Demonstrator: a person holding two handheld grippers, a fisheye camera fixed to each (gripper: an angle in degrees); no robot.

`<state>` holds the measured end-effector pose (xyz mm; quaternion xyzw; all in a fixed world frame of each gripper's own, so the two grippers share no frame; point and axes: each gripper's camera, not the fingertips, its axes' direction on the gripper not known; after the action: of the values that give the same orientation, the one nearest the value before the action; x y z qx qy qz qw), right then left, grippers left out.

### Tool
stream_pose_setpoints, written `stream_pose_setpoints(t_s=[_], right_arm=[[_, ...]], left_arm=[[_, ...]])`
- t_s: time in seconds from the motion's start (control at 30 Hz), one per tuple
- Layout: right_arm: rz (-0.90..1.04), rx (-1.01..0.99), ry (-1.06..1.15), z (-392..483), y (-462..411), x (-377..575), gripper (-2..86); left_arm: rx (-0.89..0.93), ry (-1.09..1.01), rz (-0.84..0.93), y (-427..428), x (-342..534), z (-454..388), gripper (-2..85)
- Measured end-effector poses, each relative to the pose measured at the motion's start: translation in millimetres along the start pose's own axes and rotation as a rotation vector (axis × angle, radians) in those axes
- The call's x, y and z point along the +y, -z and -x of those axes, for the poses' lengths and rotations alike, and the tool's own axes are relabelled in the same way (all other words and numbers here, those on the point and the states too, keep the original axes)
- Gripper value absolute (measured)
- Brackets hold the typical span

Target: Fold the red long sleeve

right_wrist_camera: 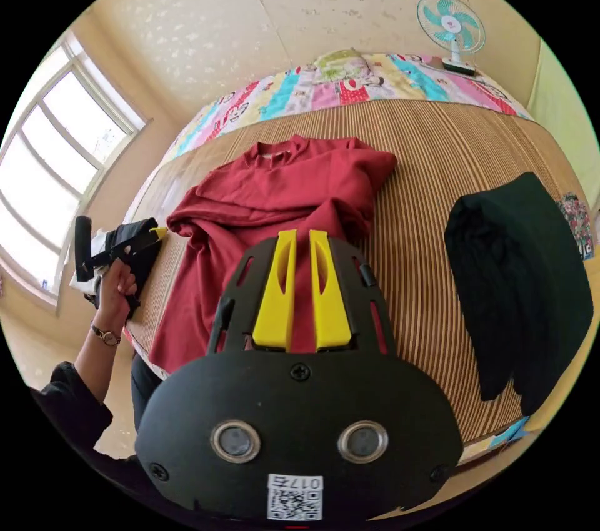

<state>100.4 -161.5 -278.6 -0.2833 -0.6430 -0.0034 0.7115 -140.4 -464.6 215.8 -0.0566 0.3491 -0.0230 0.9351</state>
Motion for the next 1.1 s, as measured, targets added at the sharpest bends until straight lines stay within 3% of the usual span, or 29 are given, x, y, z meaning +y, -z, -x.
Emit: stream_pose_setpoints(t_s=[0.07, 0.17, 0.3, 0.4, 0.47, 0.53, 0.57, 0.7, 0.77, 0.87, 1.0, 1.1], right_arm=[[-0.062, 0.055, -0.005, -6, 39, 24, 7.9], [0.012, 0.093, -0.018, -39, 45, 85, 10.9], [0.187, 0.185, -0.090, -85, 29, 154, 10.7], [0.152, 0.118, -0.089, -87, 58, 183, 6.0], [0.140, -0.011, -0.128, -89, 96, 191, 4.2], [0.070, -0.197, -0.154, -96, 144, 199, 3.6], [0.037, -0.343, -0.151, -100, 177, 207, 3.4], [-0.051, -0.600, -0.107, -91, 271, 235, 3.0], [-0.159, -0.705, -0.104, -82, 327, 243, 2.9], [-0.270, -0.642, -0.064, -71, 366, 214, 3.0], [-0.256, -0.463, -0.066, -68, 337, 106, 3.5], [-0.232, -0.287, -0.087, -65, 281, -1, 4.9]], left_arm=[[-0.019, -0.008, -0.041, 29, 29, 1, 3.6], [0.024, 0.045, 0.122, 36, 101, 15, 14.7], [0.127, 0.118, 0.200, 54, 214, 8, 12.1], [0.061, 0.054, 0.253, 61, 244, -26, 6.6], [0.115, 0.078, 0.271, 78, 243, -27, 5.1], [0.397, 0.099, 0.212, 127, 240, -15, 4.6], [0.451, 0.100, 0.195, 140, 241, -12, 4.5], [0.703, 0.033, 0.062, 243, 250, -12, 4.1], [0.786, 0.024, -0.043, 282, 247, -12, 4.0], [0.780, 0.093, -0.173, 309, 217, -6, 3.9], [0.660, 0.120, -0.174, 259, 92, -1, 4.1], [0.573, 0.262, -0.165, 203, 3, 32, 7.9]])
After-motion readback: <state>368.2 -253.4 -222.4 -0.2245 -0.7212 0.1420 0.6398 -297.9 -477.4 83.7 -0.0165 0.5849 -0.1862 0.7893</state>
